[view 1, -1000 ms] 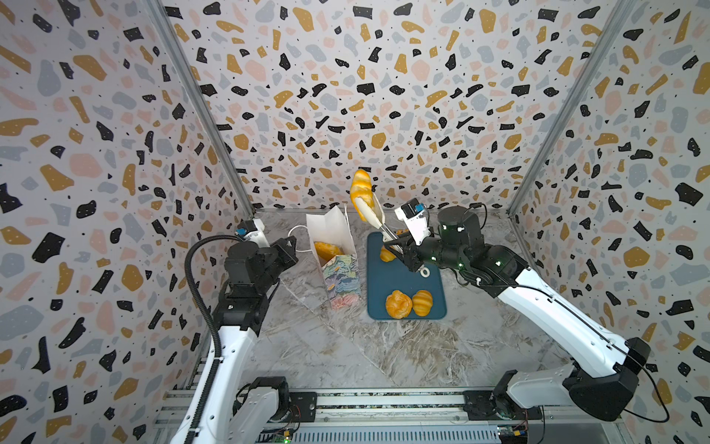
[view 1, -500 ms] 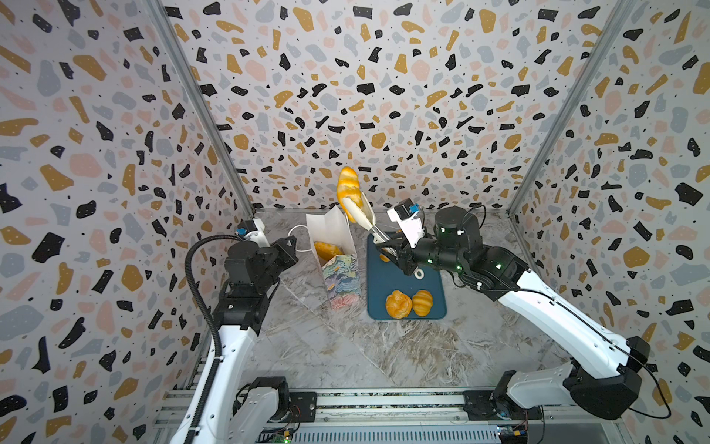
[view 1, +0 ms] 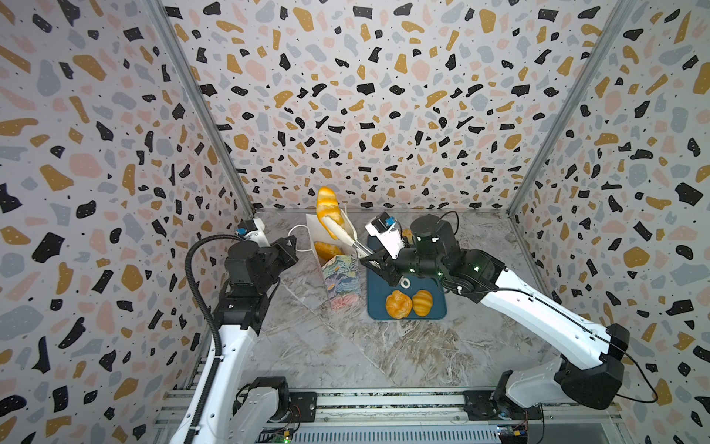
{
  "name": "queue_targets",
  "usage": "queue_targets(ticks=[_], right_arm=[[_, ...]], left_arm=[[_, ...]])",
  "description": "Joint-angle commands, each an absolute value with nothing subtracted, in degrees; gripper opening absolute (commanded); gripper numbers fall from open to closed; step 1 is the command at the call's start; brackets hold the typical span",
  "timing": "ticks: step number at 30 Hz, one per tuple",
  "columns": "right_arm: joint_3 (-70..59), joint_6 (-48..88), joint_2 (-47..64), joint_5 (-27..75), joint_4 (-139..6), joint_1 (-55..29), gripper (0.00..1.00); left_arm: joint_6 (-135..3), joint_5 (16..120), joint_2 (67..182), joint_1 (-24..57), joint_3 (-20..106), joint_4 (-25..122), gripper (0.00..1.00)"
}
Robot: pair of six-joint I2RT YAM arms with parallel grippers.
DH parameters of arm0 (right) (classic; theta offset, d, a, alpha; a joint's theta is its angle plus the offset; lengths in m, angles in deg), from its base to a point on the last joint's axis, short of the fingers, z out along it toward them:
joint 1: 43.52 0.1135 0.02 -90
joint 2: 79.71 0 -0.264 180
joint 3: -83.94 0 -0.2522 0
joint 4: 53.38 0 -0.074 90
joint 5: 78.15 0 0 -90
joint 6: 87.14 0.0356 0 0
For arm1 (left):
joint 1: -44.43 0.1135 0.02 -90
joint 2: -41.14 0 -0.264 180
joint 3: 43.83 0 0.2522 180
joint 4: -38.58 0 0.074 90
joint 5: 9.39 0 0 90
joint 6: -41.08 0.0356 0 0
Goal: Pack bread into a paper bag
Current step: Place the bread in the paper bag.
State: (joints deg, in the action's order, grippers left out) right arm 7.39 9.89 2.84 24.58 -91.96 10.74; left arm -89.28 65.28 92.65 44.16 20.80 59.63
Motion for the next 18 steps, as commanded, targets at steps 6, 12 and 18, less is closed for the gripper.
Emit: queue_targets(ticks=[6, 12, 18], right_arm=[[10.46, 8.35, 4.39, 23.19, -93.97, 11.14, 0.18], [10.67, 8.40, 6.02, 21.58, -95.43, 11.14, 0.23], [10.41, 9.01, 6.82, 19.05, -96.22, 11.15, 0.34]], left_arm=[[-89.98, 65.09, 92.96, 44.30, 20.90, 56.55, 0.00], [-90.16, 64.99, 93.14, 44.34, 20.99, 56.64, 0.00], [-90.05, 64.96, 92.91, 44.34, 21.34, 57.02, 0.00]])
